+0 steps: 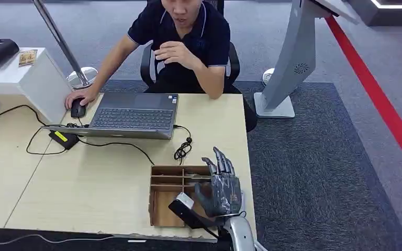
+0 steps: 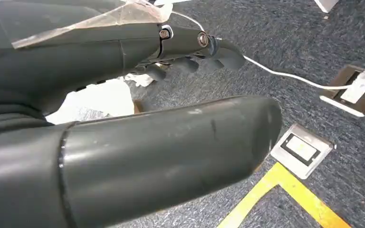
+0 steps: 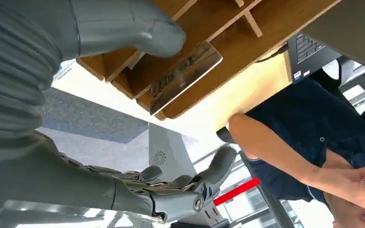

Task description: Pass the card to the sensor for recognition and then transmit it.

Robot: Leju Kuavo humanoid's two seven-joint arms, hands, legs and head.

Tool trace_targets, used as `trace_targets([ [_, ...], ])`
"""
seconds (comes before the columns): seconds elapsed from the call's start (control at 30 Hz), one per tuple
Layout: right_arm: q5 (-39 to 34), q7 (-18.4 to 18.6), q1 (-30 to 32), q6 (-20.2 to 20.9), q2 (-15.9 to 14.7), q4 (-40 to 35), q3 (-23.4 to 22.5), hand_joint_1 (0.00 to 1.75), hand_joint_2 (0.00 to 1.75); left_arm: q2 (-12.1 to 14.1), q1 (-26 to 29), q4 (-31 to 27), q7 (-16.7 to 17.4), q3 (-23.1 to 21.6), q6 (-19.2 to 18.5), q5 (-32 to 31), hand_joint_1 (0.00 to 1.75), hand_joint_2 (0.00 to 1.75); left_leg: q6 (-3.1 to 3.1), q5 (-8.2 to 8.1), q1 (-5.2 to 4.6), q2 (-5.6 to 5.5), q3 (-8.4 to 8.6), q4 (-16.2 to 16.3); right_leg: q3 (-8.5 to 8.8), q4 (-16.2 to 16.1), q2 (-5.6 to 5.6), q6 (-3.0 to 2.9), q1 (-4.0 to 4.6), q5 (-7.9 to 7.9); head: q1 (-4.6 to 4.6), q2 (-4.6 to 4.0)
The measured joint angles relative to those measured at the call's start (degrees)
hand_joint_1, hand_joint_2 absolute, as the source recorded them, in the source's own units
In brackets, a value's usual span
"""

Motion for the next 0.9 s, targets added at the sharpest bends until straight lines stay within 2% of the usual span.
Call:
trace_targets([
  [0.2, 0.0, 0.0, -0.1, 0.0, 0.0, 0.0, 0.0, 0.54, 1.75, 0.0, 0.0, 0.0, 0.0, 0.0, 0.0, 0.0, 0.00, 0.00, 0.00, 0.00, 0.00, 0.00, 0.00, 0.0, 0.00, 0.0, 0.00, 0.00, 0.00, 0.00, 0.00, 0.00],
  [0.23, 0.0, 0.0, -0.1, 0.0, 0.0, 0.0, 0.0, 0.59, 1.75, 0.0, 0.0, 0.0, 0.0, 0.0, 0.0, 0.0, 0.00, 0.00, 0.00, 0.00, 0.00, 0.00, 0.00, 0.0, 0.00, 0.0, 0.00, 0.00, 0.00, 0.00, 0.00, 0.00],
  [0.3, 0.0, 0.1, -0.1, 0.0, -0.1, 0.0, 0.0, 0.58, 1.75, 0.0, 0.0, 0.0, 0.0, 0.0, 0.0, 0.0, 0.00, 0.00, 0.00, 0.00, 0.00, 0.00, 0.00, 0.0, 0.00, 0.0, 0.00, 0.00, 0.00, 0.00, -0.02, 0.00],
  [0.37, -0.1, 0.1, -0.1, 0.0, -0.1, 0.0, 0.0, 0.66, 1.75, 0.0, 0.0, 0.0, 0.0, 0.0, 0.0, 0.0, 0.00, 0.00, 0.00, 0.00, 0.00, 0.00, 0.00, 0.0, 0.00, 0.0, 0.00, 0.00, 0.00, 0.00, 0.00, 0.02],
  [0.6, -0.2, 0.2, -0.1, 0.2, -0.3, 0.0, 0.0, 0.59, 1.75, 0.0, -0.1, 0.0, 0.0, 0.0, 0.0, 0.0, 0.00, 0.00, 0.00, 0.00, 0.00, 0.00, 0.00, 0.0, 0.00, 0.0, 0.00, 0.00, 0.00, 0.00, -0.02, 0.00],
  [0.9, -0.7, 0.6, -0.1, 0.4, -0.3, 0.0, 0.0, 0.61, 1.75, 0.0, -0.1, 0.0, 0.0, 0.0, -0.1, 0.0, 0.00, 0.00, 0.00, 0.00, 0.00, 0.00, 0.00, 0.0, 0.00, 0.0, 0.00, 0.00, 0.00, 0.00, 0.00, 0.00],
])
